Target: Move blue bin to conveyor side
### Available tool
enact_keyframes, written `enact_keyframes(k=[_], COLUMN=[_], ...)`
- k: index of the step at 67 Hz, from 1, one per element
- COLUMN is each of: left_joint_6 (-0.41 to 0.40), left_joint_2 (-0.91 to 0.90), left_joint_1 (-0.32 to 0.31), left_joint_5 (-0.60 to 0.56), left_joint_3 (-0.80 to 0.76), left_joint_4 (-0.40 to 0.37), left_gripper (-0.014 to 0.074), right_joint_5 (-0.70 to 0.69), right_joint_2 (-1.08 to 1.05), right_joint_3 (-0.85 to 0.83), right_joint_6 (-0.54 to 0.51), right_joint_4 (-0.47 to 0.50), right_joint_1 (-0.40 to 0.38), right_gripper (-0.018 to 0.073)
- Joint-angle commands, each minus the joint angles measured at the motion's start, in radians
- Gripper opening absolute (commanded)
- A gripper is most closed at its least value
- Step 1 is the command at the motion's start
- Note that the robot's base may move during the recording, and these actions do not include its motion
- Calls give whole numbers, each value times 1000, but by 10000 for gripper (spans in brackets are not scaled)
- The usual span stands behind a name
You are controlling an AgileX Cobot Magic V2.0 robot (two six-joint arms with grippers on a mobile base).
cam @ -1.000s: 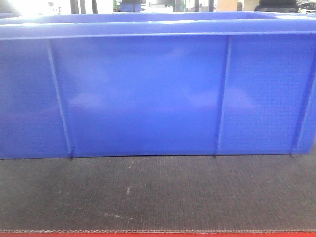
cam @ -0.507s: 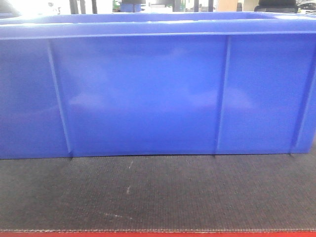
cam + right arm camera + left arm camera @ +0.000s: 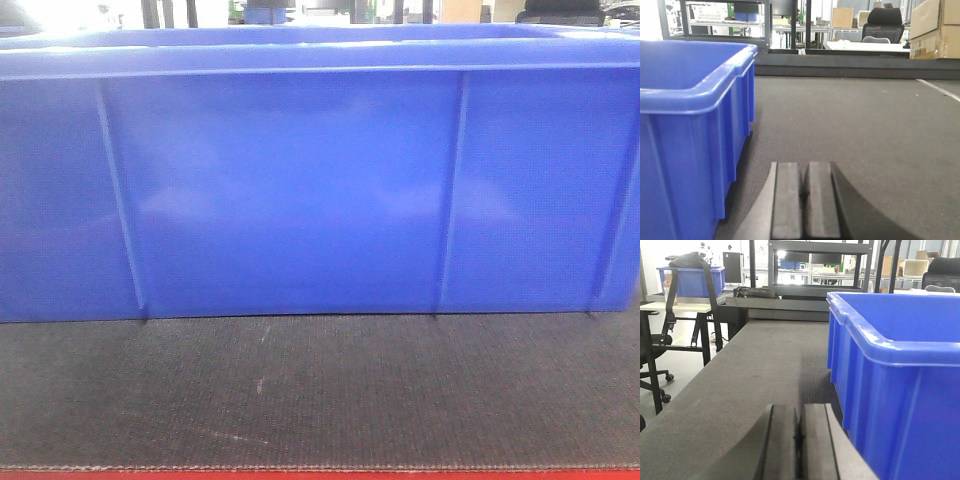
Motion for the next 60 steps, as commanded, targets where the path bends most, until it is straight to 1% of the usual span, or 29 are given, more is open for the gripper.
enact_keyframes(k=[1, 60], left_joint_6=[2, 2], left_joint_2=[-4, -4], left_joint_1=[2, 2], left_joint_5=[-20, -20], left_joint_3=[-1, -1], left_joint_4=[-5, -5], left_gripper=[-17, -17], right_joint_5=[-33, -33], right_joint_2=[-8, -8], right_joint_3=[0, 0], right_joint_6=[-4, -4], right_joint_4=[0, 0], right_joint_1=[-5, -5], right_gripper=[-76, -76])
